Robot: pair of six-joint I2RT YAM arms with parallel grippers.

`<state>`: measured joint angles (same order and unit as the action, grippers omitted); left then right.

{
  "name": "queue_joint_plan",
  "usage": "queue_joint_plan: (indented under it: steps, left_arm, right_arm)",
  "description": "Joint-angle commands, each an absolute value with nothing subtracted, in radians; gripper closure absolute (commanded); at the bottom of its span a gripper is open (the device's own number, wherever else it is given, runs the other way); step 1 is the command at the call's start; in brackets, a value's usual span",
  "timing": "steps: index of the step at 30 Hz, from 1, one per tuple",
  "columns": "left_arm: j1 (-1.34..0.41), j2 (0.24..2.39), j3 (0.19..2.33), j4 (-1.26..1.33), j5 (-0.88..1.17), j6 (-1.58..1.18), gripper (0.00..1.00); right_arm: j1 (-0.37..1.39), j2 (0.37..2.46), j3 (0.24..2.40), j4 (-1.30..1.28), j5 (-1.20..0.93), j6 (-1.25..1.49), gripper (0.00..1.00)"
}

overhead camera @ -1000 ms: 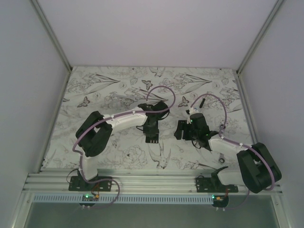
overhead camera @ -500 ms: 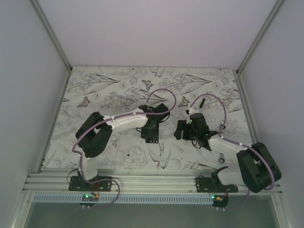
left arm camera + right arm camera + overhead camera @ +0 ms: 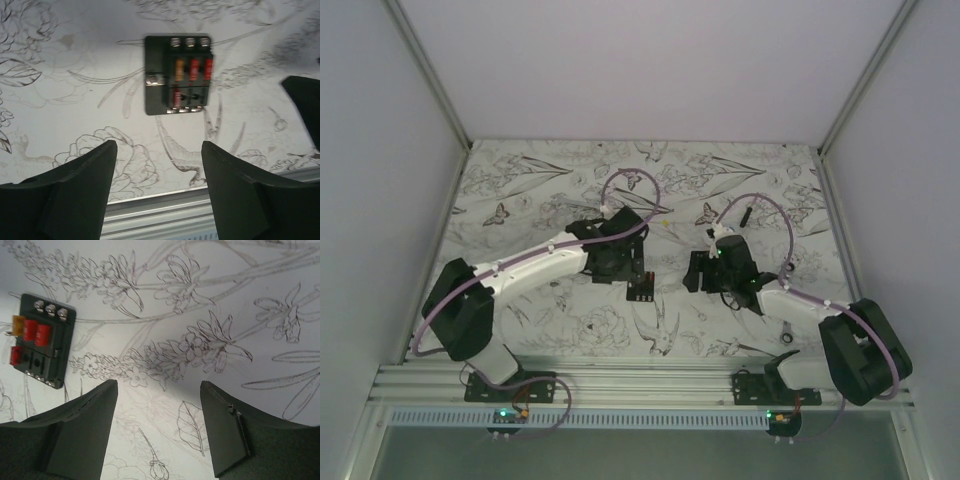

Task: Snap on the fuse box
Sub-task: Install the fuse at the fuse box base, then pick up the fuse from the center of the board.

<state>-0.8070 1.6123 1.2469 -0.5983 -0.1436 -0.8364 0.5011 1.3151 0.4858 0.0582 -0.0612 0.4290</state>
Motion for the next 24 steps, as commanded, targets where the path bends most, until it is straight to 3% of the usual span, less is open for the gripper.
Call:
queue_joint_plan:
  steps: [1, 11, 24]
  left_arm:
    - [-0.727, 1.575, 1.113, -0.518, -0.045, -0.826, 0.26]
    - [-0.565, 1.392, 0.845, -0.388, 0.045, -0.825, 0.07]
    - [-0.419, 1.281, 0.703, -0.351, 0.1, -0.796, 0.0]
  right_arm:
    - [0.52, 1.326, 0.557, 0.045, -0.052, 0.418, 0.27]
    - [0.542, 1.51, 0.828, -0.013, 0.027, 0.347, 0.32]
    - [0.543, 1.931, 1.234, -0.034, 0.085, 0.112, 0.44]
